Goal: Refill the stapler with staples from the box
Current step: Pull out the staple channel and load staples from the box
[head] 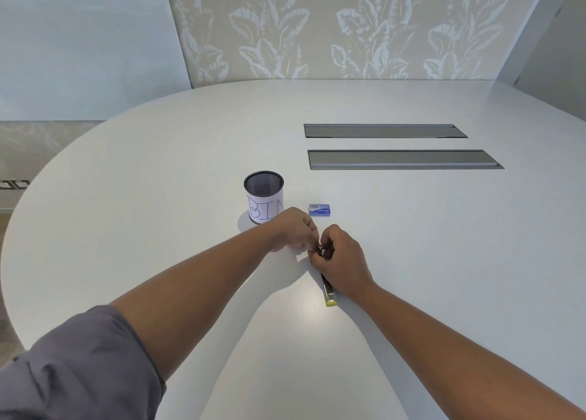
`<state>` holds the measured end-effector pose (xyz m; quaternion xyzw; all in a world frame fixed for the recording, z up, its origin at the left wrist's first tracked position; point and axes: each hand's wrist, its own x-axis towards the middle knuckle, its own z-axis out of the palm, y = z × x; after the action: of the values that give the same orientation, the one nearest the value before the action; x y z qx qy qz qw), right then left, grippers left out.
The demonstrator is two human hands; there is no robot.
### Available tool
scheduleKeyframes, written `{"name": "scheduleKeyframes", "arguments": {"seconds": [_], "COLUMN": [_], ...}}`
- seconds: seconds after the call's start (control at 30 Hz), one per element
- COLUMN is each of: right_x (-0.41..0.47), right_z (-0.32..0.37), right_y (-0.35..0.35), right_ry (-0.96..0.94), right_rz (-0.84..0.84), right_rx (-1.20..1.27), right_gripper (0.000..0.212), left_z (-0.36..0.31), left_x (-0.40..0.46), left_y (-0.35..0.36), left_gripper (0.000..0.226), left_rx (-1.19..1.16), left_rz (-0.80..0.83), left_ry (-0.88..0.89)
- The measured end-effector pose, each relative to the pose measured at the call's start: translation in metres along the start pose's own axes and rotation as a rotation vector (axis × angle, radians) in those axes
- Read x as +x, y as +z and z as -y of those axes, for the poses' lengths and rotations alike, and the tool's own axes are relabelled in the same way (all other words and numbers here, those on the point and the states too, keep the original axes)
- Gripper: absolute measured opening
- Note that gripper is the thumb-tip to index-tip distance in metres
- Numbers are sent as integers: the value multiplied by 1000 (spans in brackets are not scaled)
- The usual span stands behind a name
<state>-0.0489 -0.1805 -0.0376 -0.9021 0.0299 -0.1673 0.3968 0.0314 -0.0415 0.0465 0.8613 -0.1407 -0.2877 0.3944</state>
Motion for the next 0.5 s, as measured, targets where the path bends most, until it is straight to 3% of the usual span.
{"name": "scheduleKeyframes", "arguments": {"seconds": [0.23, 0.4, 0.5], "right_x": [0, 0, 0], "right_z": [1, 0, 0], "right_y": [0, 1, 1], "right_ry": [7, 9, 11], "right_rz": [9, 8, 9], "right_rx": [0, -7, -12], "right_gripper": [30, 31, 31], "left_z": [-15, -37, -36], "left_x": [-11, -15, -14], "left_y": [-26, -80, -107], "left_gripper": [18, 16, 18], "left_rx": [-145, 263, 465], "left_rz": [-112, -548, -597], "left_ry": [113, 291, 240]}}
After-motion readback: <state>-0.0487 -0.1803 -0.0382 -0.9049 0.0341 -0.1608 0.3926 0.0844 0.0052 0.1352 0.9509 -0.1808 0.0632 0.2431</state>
